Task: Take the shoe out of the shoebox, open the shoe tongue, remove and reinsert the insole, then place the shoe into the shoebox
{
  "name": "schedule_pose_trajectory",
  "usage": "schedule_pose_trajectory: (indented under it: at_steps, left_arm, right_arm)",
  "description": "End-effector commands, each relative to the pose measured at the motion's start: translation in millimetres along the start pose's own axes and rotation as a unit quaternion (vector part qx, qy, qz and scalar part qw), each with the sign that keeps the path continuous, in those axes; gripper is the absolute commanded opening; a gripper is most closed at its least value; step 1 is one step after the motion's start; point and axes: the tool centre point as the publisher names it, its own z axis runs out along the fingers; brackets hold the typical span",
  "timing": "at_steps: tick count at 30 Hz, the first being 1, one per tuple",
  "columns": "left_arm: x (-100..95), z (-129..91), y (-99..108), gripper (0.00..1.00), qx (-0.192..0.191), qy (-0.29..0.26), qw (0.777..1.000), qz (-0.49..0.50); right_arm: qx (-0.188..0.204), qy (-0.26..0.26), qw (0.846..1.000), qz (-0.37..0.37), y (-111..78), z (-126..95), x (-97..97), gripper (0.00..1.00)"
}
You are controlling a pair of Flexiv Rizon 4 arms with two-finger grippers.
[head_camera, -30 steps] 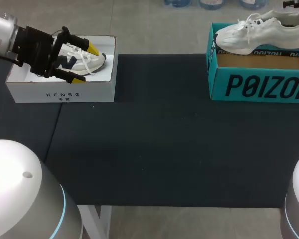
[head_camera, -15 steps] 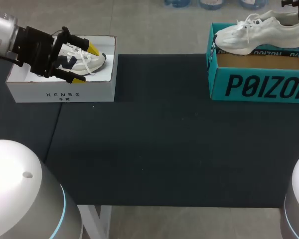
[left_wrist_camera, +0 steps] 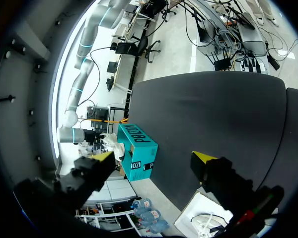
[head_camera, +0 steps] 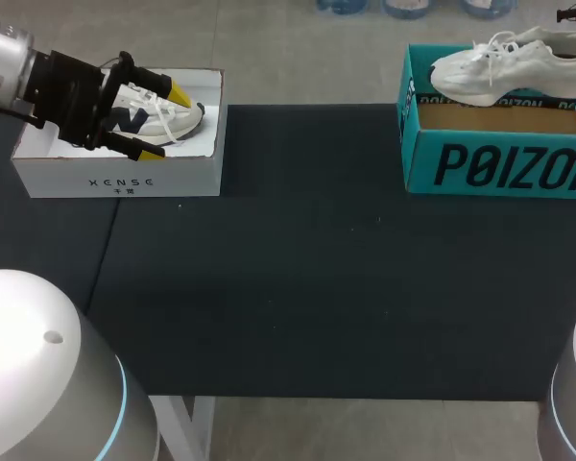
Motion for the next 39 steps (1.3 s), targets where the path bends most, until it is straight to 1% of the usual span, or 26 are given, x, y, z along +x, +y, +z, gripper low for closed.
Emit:
schedule_pose_trajectory:
  at_steps: [1,3,5,6,10,17,22,23,29,36,38,39]
  left_arm:
    - [0.0,1,0,1.00,0.000,0.001,1.000,0.000]
    - [0.0,1,0,1.00,0.000,0.001,1.000,0.000]
    - [0.0,1,0,1.00,0.000,0.001,1.000,0.000]
    - [0.0,1,0,1.00,0.000,0.001,1.000,0.000]
    - [0.0,1,0,1.00,0.000,0.001,1.000,0.000]
    - [0.0,1,0,1.00,0.000,0.001,1.000,0.000]
    - [0.0,1,0,1.00,0.000,0.001,1.000,0.000]
    - [0.0,1,0,1.00,0.000,0.001,1.000,0.000]
    - [0.0,1,0,1.00,0.000,0.001,1.000,0.000]
    - [0.0,1,0,1.00,0.000,0.001,1.000,0.000]
    - [0.0,1,0,1.00,0.000,0.001,1.000,0.000]
    - [0.0,1,0,1.00,0.000,0.001,1.000,0.000]
  right_arm:
    - [0.009,-0.001,1.000,0.007,10.1,21,6.9,0.00]
    - [0.004,-0.010,1.000,0.011,9.1,31,10.2,0.00]
    - [0.009,-0.006,1.000,0.011,8.6,41,11.8,0.00]
    - [0.001,-0.014,1.000,0.014,8.0,45,12.6,0.00]
    - [0.003,-0.007,1.000,0.013,7.7,63,13.7,0.00]
    - [0.008,-0.005,1.000,0.014,5.2,88,4.2,0.00]
    - [0.011,-0.010,1.000,0.003,-4.5,106,3.3,0.00]
    - [0.020,-0.007,1.000,-0.002,-6.8,112,3.9,0.00]
    - [0.037,-0.018,0.999,-0.014,-18.3,142,13.7,0.00]
    - [0.055,-0.013,0.998,-0.017,-27.7,164,26.3,0.00]
    - [0.056,-0.019,0.998,-0.019,-29.7,169,28.7,0.00]
    - [0.061,-0.014,0.998,-0.018,-30.3,171,28.6,0.00]
